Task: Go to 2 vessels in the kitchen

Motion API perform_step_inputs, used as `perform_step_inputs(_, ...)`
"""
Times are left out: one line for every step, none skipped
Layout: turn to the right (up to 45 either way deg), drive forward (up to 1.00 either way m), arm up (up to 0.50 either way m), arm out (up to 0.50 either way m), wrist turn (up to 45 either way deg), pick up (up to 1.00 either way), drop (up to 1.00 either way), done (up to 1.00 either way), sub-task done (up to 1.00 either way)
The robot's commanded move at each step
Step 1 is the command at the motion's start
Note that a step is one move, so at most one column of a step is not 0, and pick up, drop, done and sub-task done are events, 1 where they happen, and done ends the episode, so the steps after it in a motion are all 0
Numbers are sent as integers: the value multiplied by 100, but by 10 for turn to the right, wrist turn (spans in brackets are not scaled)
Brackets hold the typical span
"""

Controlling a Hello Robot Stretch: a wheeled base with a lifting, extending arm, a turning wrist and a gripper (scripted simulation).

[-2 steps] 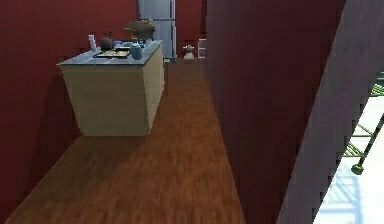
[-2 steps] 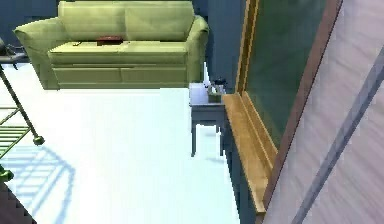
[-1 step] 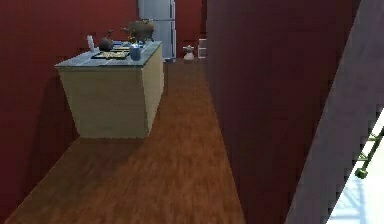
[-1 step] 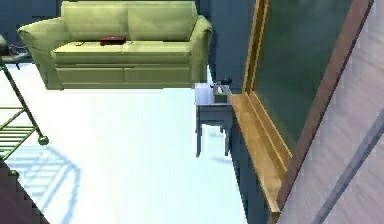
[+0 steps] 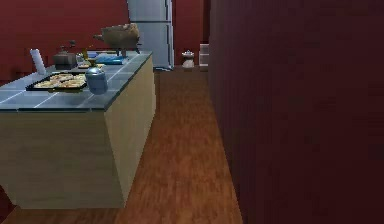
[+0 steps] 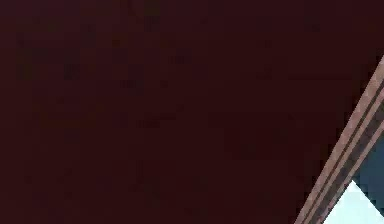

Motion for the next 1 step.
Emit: perform_step_inputs(0, 100, 0, 0, 0, 0, 0, 0, 0)
